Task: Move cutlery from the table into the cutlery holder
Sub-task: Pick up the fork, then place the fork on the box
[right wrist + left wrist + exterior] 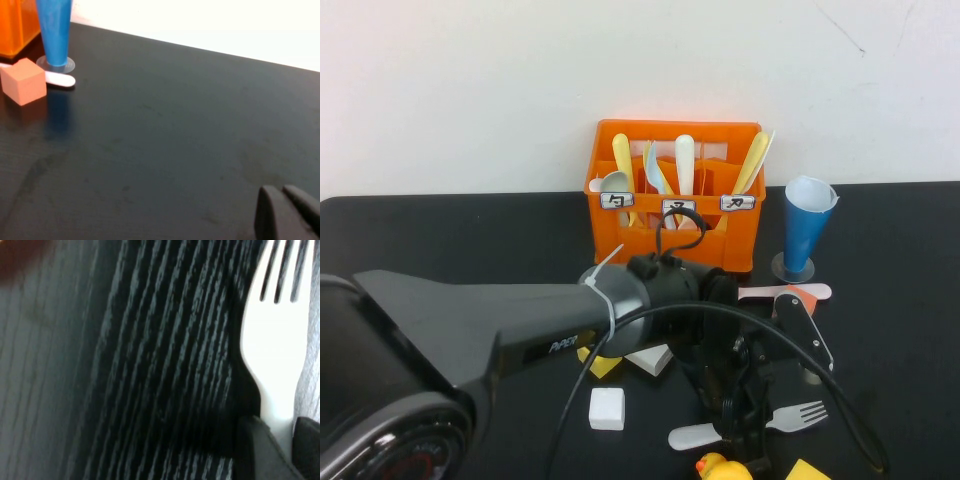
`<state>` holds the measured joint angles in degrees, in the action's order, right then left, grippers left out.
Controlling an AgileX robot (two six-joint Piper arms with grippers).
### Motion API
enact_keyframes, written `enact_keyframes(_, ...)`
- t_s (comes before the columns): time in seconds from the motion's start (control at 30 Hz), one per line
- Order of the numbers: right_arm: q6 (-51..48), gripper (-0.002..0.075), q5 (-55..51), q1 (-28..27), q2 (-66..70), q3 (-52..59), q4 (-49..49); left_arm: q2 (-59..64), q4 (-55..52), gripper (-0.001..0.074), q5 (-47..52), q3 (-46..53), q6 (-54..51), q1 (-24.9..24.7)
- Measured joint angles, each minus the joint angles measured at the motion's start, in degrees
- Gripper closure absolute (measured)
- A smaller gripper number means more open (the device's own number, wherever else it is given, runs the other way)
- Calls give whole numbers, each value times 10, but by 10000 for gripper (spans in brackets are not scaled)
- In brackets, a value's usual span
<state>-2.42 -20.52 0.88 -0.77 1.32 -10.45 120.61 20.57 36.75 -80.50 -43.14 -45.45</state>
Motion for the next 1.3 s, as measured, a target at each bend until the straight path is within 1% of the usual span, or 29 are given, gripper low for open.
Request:
enact_keyframes(0.17,1,729,0,0,0,0,0,-21,-5,627,-10,8,0,0)
enact_keyframes(0.3,1,729,0,0,0,0,0,-84,11,627,-92,43,0,9)
enact_keyframes(0.4,1,729,0,0,0,0,0,-141,45,627,-220,93,0,29)
enact_keyframes(0.57,2,729,0,0,0,0,0,-202,156,627,-456,167,15,62)
enact_keyframes(0.67,2,729,0,0,0,0,0,-210,159,627,-552,173,80,74)
enact_keyframes(0.73,2,729,0,0,0,0,0,-210,120,627,-606,173,146,82)
enact_keyframes(0.87,2,729,0,0,0,0,0,-186,3,627,-736,174,318,101)
enact_keyframes(0.97,2,729,0,0,0,0,0,-151,-37,627,-827,174,421,113)
enact_keyframes(1.07,2,729,0,0,0,0,0,-109,-44,627,-894,174,455,121)
enact_keyframes(1.3,2,729,0,0,0,0,0,-31,-63,627,-911,122,476,126)
